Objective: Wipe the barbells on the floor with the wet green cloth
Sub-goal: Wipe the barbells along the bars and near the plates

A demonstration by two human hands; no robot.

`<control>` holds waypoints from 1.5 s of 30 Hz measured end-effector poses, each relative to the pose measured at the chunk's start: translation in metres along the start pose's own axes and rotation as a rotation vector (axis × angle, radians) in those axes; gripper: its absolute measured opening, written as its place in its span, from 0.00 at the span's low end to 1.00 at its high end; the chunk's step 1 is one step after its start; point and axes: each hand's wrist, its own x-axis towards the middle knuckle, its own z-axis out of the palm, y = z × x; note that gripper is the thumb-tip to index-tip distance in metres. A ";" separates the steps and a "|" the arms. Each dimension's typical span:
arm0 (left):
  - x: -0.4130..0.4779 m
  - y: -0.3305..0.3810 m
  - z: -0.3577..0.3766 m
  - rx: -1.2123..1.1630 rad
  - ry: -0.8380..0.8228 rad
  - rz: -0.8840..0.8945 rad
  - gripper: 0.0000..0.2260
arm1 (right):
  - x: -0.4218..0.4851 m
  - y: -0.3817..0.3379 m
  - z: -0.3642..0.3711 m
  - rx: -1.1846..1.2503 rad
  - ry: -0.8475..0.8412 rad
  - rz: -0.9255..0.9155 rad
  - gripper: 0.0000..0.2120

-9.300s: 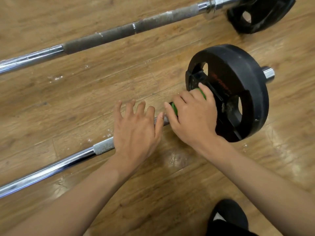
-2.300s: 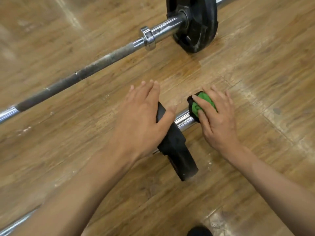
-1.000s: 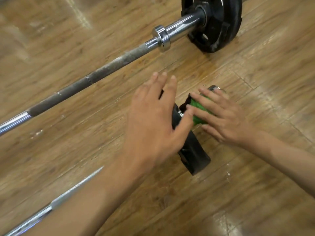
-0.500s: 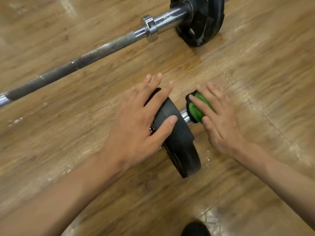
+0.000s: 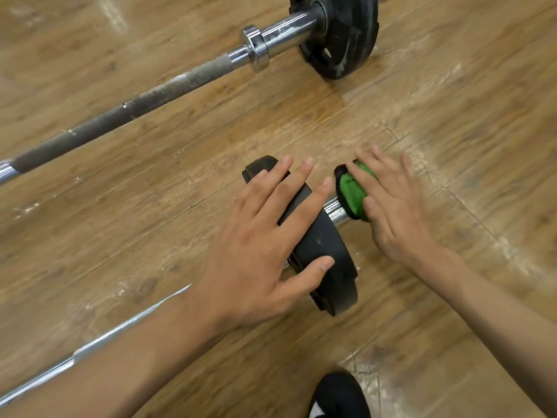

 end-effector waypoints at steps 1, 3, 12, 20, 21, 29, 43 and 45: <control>-0.001 0.002 0.001 -0.002 0.010 0.003 0.32 | -0.003 -0.005 0.003 0.012 0.023 0.051 0.31; -0.004 0.007 0.005 -0.025 0.038 -0.020 0.32 | -0.014 -0.027 0.013 0.017 -0.013 -0.052 0.30; -0.007 0.008 -0.003 -0.026 -0.041 0.016 0.32 | -0.017 -0.028 0.006 0.042 -0.029 -0.034 0.31; -0.005 -0.005 0.000 -0.147 -0.033 -0.064 0.45 | -0.011 -0.020 -0.004 -0.052 -0.034 0.021 0.27; -0.007 -0.002 0.001 -0.151 -0.025 -0.053 0.46 | -0.016 -0.027 -0.001 -0.061 -0.054 -0.023 0.27; -0.024 0.022 0.005 -0.094 -0.082 0.133 0.41 | -0.035 -0.018 -0.010 -0.054 -0.002 0.017 0.21; -0.013 0.019 0.004 -0.196 -0.147 0.077 0.47 | -0.072 -0.023 -0.019 -0.175 -0.101 -0.248 0.22; -0.015 0.024 0.005 -0.184 -0.143 0.074 0.45 | -0.067 -0.009 -0.024 -0.193 -0.009 -0.031 0.20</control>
